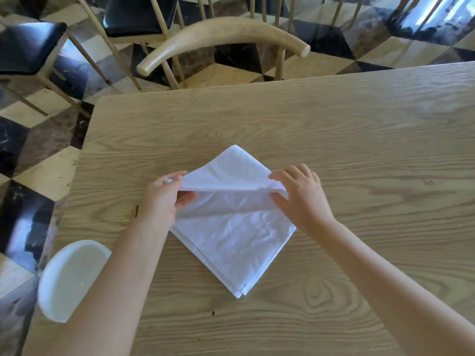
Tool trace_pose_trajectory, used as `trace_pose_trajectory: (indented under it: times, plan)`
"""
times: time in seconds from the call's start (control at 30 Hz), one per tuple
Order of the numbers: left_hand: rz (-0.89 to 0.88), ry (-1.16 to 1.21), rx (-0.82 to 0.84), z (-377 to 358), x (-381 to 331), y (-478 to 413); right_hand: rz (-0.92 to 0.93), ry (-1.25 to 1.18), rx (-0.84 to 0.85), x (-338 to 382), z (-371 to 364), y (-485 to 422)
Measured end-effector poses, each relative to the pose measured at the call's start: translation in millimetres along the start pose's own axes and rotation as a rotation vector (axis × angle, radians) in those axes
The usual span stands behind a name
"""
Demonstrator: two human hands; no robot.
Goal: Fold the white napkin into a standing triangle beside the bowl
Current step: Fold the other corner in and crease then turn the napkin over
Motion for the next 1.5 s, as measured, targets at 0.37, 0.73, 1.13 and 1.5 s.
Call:
trace_pose_trajectory:
  times: [0.37,0.73,1.13,1.5]
  plan:
    - [-0.397,-0.622,-0.154,29.8,28.5,-0.2,-0.208,-0.152,-0.039,-31.8,9.6,46.5]
    - [-0.701,-0.878,-0.327,23.8,45.0,3.8,-0.151,-0.139,0.045,-43.0,14.8,44.7]
    - [-0.770,-1.046,-0.389,16.5,39.3,10.0,0.033,0.147,-0.071,-40.8,5.5,59.5]
    - [-1.067,-1.728,0.173,-90.5,68.0,-2.9,0.098,0.339,-0.166,-41.8,-0.7,82.7]
Point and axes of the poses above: each hand's wrist, its own y-axis away from the middle knuckle, its own z-axis out of the back of the hand, x = y × z, the point moved 2 cm from there along -y, towards the middle knuckle, and after that the axes turned 10 degrees about z, right-handed, at the moved point
